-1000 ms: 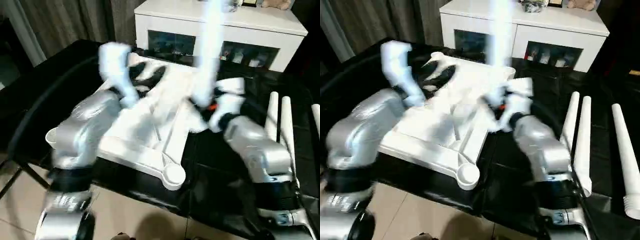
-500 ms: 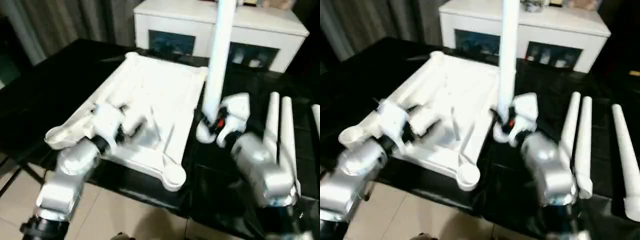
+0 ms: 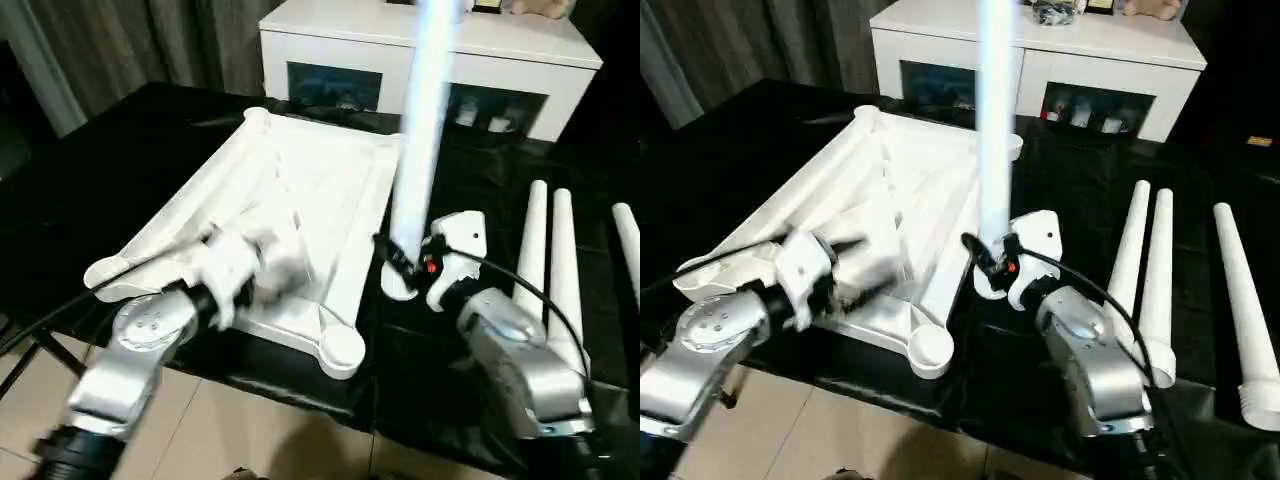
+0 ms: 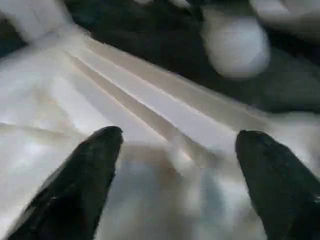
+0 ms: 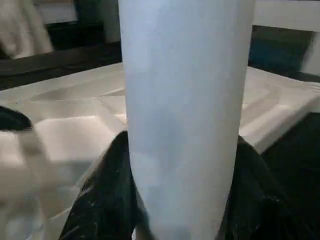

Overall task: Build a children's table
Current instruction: Move table base

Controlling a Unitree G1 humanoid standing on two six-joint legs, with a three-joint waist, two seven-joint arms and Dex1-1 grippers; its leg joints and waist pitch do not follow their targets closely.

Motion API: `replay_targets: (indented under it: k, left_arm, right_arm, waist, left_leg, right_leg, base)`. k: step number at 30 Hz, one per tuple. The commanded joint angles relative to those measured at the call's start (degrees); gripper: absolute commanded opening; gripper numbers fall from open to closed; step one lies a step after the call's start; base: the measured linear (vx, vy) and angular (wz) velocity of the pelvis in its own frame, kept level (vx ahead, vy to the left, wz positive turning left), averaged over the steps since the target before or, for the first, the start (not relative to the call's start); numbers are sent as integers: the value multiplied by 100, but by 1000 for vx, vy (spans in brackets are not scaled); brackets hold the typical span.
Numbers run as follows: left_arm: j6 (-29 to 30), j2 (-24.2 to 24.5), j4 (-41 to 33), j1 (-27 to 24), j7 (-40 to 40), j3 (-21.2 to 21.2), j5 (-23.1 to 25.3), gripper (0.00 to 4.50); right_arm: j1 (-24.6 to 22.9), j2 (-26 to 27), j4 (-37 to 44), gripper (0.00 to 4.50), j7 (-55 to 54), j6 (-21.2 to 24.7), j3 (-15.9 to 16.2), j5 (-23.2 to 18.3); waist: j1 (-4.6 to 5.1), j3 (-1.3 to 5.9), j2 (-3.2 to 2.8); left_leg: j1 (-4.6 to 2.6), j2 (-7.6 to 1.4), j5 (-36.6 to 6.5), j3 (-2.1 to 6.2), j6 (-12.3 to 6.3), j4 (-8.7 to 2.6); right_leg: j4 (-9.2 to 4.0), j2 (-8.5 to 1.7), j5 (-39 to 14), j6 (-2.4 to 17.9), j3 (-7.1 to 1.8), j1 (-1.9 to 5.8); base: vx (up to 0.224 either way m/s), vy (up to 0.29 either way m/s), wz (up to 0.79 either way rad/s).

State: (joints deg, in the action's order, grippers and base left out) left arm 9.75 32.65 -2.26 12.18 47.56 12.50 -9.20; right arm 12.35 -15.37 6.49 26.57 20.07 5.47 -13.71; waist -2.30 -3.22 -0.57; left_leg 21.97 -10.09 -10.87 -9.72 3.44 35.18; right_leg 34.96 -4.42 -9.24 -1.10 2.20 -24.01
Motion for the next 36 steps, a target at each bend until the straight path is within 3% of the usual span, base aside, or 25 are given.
replay_targets:
  k: [1,5,9,12,13,18,19,21,25,31,32,33,35,36]
  left_arm:
    - [190,341,13,94,525,100,18,420]
    - [487,821,-15,123,1091,291,73,420]
    - [121,883,352,304,997,576,705,420]
    - [-325,631,912,626,479,704,1194,420]
    - [-421,538,1063,733,293,746,1337,420]
    - [-518,19,1729,1217,-408,922,1719,420]
    - [-477,-129,1885,1321,-530,961,1791,420]
    - [-515,-366,2168,1461,-646,999,1883,420]
    - [-756,-762,2737,1763,-1111,1148,2202,420]
    - [-871,-1496,3409,2087,-1961,1004,2262,420]
    - [-979,-1527,3447,2097,-2057,1023,2319,420]
    - [-977,-1565,3317,2022,-2044,955,2220,420]
    - [-942,-1590,2939,1829,-1915,768,1943,420]
    - [-876,-1596,2482,1601,-1763,549,1608,420]
  right_arm:
    - [-40,-188,224,185,355,156,20,-165]
    - [-64,-440,306,185,712,238,91,-200]
    - [-47,-473,288,185,713,242,49,-191]
    - [-46,-454,308,185,602,239,11,-184]
    - [-51,-446,322,185,563,237,-8,-174]
    - [-78,-420,385,185,435,276,-98,-119]
    - [-73,-415,367,185,374,261,-126,-81]
    - [-55,-407,329,185,273,251,-178,-43]
    - [18,-362,265,185,88,219,-320,-35]
    - [146,-116,134,185,-546,262,-682,-16]
    - [150,-69,131,185,-626,266,-729,-26]
    - [158,9,137,185,-786,264,-809,-18]
    - [150,112,187,185,-966,198,-909,-13]
    - [128,220,253,185,-1081,183,-1001,-77]
  waist:
    - [-7,359,-64]
    - [-5,351,-68]
    - [9,335,-75]
    - [3,348,-107]
    - [1,354,-110]
    - [-12,356,-90]
    - [-21,361,-146]
    - [-14,366,-101]
    - [-1,376,-88]
    - [3,401,-91]
    - [0,402,-116]
    - [3,410,-128]
    - [13,425,-97]
    - [30,418,-143]
  left_leg:
    - [-110,-227,-1889,83,167,-555]
    - [-134,-229,-1881,78,138,-552]
    - [-143,-234,-2002,77,196,-555]
    - [-166,-224,-2123,84,271,-546]
    - [-140,-223,-2106,99,280,-546]
    - [-155,-216,-2170,92,271,-523]
    - [-138,-217,-2131,109,281,-528]
    - [-147,-208,-2145,100,271,-513]
    - [-114,-197,-2076,109,209,-500]
    - [-87,-197,-1840,107,127,-489]
    - [-81,-198,-1813,111,125,-489]
    - [-81,-204,-1779,116,119,-489]
    - [-57,-196,-1652,109,91,-486]
    - [-47,-208,-1618,110,73,-491]
  right_leg:
    - [-386,-253,-1415,1030,-217,223]
    - [-386,-262,-1532,1104,-220,224]
    - [-423,-276,-1777,1069,-225,207]
    - [-443,-273,-1854,1016,-220,201]
    - [-434,-284,-1823,1010,-218,233]
    - [-468,-287,-2032,979,-217,216]
    - [-457,-300,-2048,974,-212,232]
    - [-493,-288,-2118,926,-205,220]
    - [-510,-291,-2228,869,-193,235]
    - [-504,-287,-1885,988,-185,258]
    - [-495,-285,-1827,996,-184,262]
    - [-484,-288,-1678,1034,-183,273]
    - [-454,-290,-1470,1096,-179,308]
    - [-444,-308,-1383,1175,-180,313]
  base:
    - [0,0,0]
    - [0,0,0]
    - [0,0,0]
    - [0,0,0]
    - [0,0,0]
    - [0,0,0]
    - [0,0,0]
    - [0,0,0]
    - [0,0,0]
    - [0,0,0]
    - [0,0,0]
    - [0,0,0]
    - [0,0,0]
    - [0,0,0]
